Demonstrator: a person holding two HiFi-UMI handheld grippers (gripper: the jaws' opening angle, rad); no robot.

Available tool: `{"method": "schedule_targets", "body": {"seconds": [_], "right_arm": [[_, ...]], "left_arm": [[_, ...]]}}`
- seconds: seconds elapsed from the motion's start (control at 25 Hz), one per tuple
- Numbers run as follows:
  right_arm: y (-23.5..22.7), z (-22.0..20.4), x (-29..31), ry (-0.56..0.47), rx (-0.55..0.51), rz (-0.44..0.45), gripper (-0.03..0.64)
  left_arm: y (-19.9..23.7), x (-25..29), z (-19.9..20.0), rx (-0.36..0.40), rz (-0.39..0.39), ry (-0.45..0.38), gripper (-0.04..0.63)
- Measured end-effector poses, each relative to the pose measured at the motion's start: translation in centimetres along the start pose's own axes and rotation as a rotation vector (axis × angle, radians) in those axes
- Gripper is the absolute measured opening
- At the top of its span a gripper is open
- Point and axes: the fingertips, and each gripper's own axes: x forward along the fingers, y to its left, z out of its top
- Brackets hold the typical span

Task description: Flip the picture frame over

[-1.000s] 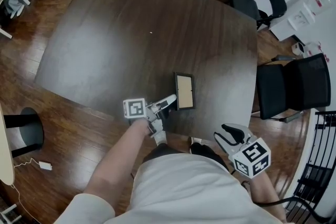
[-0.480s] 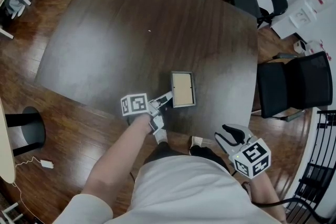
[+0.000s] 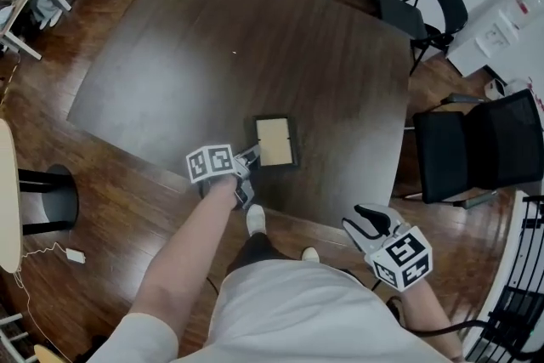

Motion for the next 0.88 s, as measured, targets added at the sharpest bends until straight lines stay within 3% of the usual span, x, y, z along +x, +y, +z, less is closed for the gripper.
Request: {"method": "schedule_targets", "body": {"seconds": [0.08,0.2,0.32,0.56,0.88], "right_arm": [[-0.5,-1.3,-1.4,-0.019,-0.006,0.005,0.143],[-1.7,-3.9,-3.7,-0.052,-0.001,0.009,0.143],[-2.8,-6.0,-5.8,-0.098,-0.005,0.019,0.142],[-3.0,-8.8,-7.8,-0.173,-0.038,0.089,0.138],[0.5,-9.4,-7.7,-0.224,-0.116,0.179,0.135]], "left_arm": [[1.1,-0.3,0.6,0.079,0.118,-0.009,0.067],[1.8,-2.0,1.9,0.258,0.332,-0.050,0.077],[-0.6,-5.8,2.6,0.383,0.423,-0.178,0.064],[-9.0,-13.4,-6.6,0.565,0.350,-0.241,0.061],[-16.0,-20.5,-20.5,0.650,0.201,-0.279,0.042]]}}
